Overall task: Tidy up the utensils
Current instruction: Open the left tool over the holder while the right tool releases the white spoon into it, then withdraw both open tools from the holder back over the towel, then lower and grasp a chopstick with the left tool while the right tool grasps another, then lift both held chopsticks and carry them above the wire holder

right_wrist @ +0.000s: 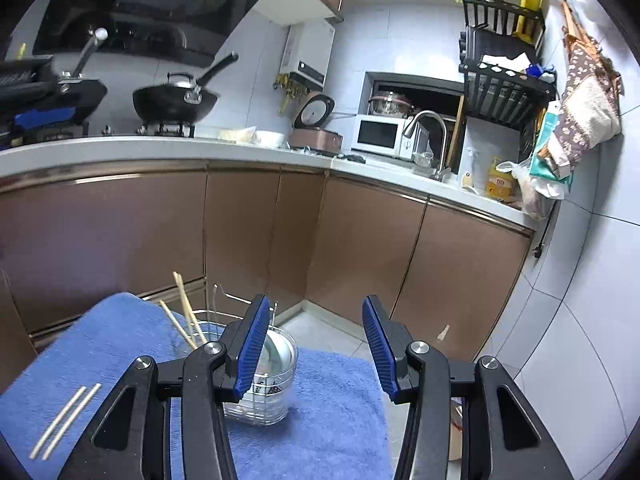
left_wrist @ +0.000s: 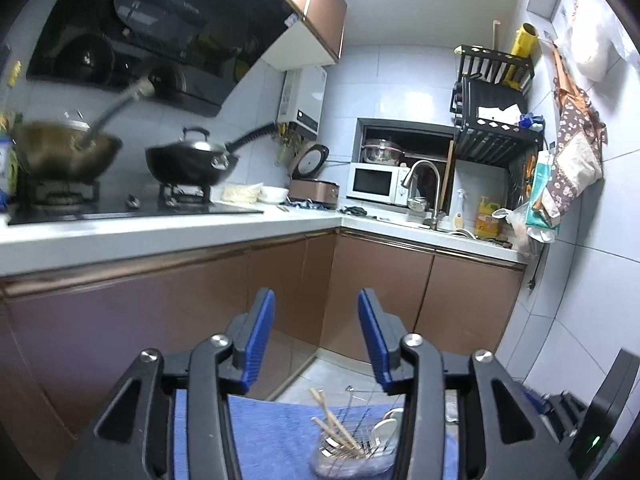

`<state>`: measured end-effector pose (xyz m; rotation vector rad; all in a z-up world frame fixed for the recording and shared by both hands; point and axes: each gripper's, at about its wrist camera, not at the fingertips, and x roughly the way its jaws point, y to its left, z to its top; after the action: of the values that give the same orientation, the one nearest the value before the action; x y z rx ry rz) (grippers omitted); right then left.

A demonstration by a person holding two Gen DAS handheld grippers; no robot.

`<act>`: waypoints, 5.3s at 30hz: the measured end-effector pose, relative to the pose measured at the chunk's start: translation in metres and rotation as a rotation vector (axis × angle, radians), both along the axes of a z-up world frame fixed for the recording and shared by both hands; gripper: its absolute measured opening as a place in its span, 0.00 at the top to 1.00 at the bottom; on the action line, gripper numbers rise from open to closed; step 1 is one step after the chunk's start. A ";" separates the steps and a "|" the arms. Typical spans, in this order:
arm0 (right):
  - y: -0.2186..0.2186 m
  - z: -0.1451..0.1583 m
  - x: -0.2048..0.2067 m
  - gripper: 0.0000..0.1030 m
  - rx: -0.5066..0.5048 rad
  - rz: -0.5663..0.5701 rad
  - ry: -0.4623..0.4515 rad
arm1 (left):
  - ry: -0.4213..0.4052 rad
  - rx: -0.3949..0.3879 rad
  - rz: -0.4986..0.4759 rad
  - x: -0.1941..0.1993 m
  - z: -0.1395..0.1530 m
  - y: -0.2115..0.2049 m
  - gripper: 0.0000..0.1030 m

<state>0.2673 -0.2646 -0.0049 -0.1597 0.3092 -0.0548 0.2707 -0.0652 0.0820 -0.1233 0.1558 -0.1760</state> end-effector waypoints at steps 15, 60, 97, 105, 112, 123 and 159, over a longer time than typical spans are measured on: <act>-0.001 0.027 -0.095 0.56 0.111 0.064 -0.022 | 0.080 0.060 0.061 -0.096 -0.011 0.063 0.57; 0.094 -0.141 0.043 0.70 0.274 0.344 0.676 | 0.973 0.083 -0.091 0.053 -0.267 0.120 0.65; 0.144 -0.204 0.136 0.93 0.174 0.233 0.921 | 1.091 0.171 -0.097 0.113 -0.308 0.098 0.95; 0.141 -0.198 0.119 0.94 0.214 0.268 0.917 | 1.069 0.135 -0.085 0.098 -0.302 0.104 0.95; 0.148 -0.181 0.094 0.94 0.220 0.307 0.882 | 1.030 0.121 -0.070 0.074 -0.289 0.114 0.96; 0.138 -0.146 0.035 0.94 0.266 0.337 0.752 | 0.952 0.054 -0.052 0.033 -0.264 0.119 0.96; 0.038 -0.007 -0.072 0.94 0.314 0.315 0.110 | 0.395 -0.031 -0.165 -0.055 -0.104 0.048 0.95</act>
<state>0.1948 -0.2271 -0.0117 0.1023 0.3952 0.3146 0.2153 -0.0172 -0.0217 -0.1757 0.5579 -0.3179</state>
